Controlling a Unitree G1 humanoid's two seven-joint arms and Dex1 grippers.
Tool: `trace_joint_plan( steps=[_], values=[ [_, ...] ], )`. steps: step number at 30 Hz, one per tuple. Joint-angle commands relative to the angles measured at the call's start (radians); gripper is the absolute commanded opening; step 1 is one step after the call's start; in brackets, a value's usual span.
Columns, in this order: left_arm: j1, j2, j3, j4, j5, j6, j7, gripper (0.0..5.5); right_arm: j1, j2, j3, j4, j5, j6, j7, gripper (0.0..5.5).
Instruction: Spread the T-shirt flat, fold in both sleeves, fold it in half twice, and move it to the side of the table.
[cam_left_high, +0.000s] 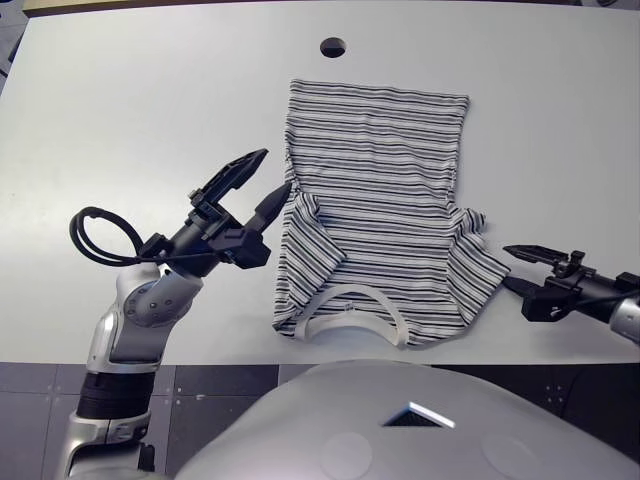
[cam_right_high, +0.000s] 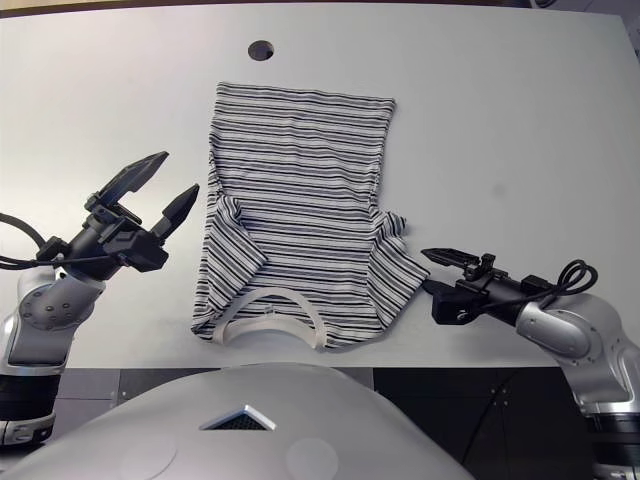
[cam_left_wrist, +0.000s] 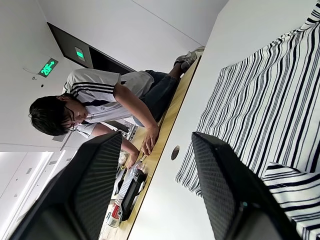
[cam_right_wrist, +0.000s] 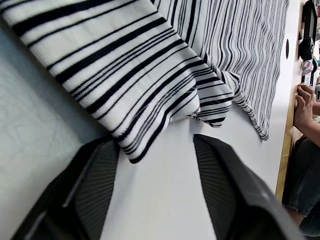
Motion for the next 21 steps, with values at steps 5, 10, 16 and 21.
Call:
trace_joint_plan(
  steps=[5, 10, 16, 21],
  values=[
    [0.017, -0.015, 0.006, -0.044, -0.038, 0.000, -0.012, 2.60, -0.021, -0.013, 0.059, 0.040, -0.021, -0.001, -0.010, 1.10],
    [0.020, -0.019, 0.007, -0.051, -0.052, 0.001, -0.018, 2.60, -0.015, -0.020, 0.057, 0.054, -0.019, -0.006, -0.031, 0.26],
    [0.024, -0.022, 0.012, -0.050, -0.058, -0.004, -0.016, 2.60, -0.005, -0.019, 0.042, 0.038, 0.000, -0.015, -0.053, 0.12],
    [0.030, -0.033, 0.019, -0.042, -0.070, -0.018, -0.003, 2.60, -0.001, 0.008, -0.027, -0.050, 0.061, -0.013, -0.093, 0.12]
  ],
)
